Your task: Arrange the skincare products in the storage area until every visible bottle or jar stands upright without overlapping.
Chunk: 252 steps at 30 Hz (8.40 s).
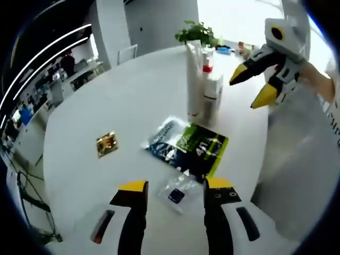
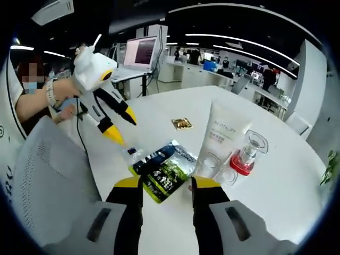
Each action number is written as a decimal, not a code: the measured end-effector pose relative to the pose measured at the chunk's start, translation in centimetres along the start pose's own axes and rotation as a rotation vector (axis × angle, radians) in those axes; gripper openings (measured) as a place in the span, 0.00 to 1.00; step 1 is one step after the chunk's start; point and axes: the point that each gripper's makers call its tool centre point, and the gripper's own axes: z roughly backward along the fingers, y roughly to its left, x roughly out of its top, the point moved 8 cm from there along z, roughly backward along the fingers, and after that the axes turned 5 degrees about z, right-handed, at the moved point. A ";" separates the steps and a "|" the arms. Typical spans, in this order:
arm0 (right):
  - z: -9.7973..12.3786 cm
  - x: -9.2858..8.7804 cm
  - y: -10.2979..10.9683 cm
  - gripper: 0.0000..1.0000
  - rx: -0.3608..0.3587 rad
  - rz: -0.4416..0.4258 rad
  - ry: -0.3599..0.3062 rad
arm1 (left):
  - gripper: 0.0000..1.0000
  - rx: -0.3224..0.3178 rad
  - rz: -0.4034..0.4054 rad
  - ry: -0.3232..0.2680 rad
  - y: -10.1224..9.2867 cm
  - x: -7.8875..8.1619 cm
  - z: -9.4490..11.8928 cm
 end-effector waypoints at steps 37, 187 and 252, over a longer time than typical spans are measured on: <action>2.7 -0.5 -1.6 0.95 -0.149 -0.027 0.008 | 0.83 0.044 0.076 -0.081 -2.2 0.4 3.5; -3.5 -0.8 4.2 0.31 0.301 -0.218 0.012 | 0.48 -0.315 -0.818 0.299 16.3 7.0 -15.7; -4.2 -1.0 4.6 0.26 0.329 -0.270 0.005 | 0.31 -0.453 -0.852 0.549 16.0 6.1 -15.8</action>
